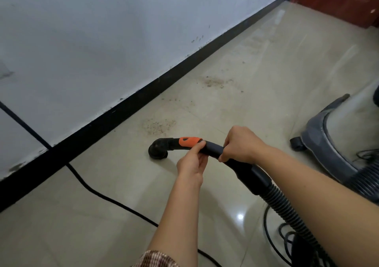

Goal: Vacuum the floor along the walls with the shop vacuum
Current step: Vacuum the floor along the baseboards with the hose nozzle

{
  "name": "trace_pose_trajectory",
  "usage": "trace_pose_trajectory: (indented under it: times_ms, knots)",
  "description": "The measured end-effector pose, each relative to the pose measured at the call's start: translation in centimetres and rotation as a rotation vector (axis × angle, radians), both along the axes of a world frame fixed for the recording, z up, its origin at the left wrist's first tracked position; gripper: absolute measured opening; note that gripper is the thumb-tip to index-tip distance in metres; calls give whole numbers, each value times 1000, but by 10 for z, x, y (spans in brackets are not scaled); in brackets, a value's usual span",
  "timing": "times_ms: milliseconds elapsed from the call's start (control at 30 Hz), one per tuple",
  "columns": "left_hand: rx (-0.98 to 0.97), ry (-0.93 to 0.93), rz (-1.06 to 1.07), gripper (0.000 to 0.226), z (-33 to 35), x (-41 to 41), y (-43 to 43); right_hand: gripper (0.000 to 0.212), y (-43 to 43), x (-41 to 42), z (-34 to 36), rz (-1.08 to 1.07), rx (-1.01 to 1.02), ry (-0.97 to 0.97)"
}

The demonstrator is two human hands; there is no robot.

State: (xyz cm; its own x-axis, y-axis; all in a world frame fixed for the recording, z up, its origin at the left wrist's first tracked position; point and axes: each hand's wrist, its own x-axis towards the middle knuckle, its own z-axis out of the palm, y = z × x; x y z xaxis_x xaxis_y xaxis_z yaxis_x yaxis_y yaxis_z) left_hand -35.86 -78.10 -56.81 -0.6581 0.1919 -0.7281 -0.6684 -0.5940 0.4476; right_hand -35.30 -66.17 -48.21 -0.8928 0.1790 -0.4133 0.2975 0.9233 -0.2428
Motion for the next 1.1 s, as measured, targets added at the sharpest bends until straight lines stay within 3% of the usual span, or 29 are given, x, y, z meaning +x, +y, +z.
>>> trace_pose_trajectory:
  times_ms: [333,567,1100]
  knots:
    - [-132,45,2,15,-8,-18,-37,21,-14,-7,-31,-32,-268,41]
    - [-135,57,39,10,-7,-33,-58,22,-36,-19,-36,-8,-279,108]
    - [-278,83,163,36,-25,-73,-102,11,-81,-46,-62,-7,-445,168]
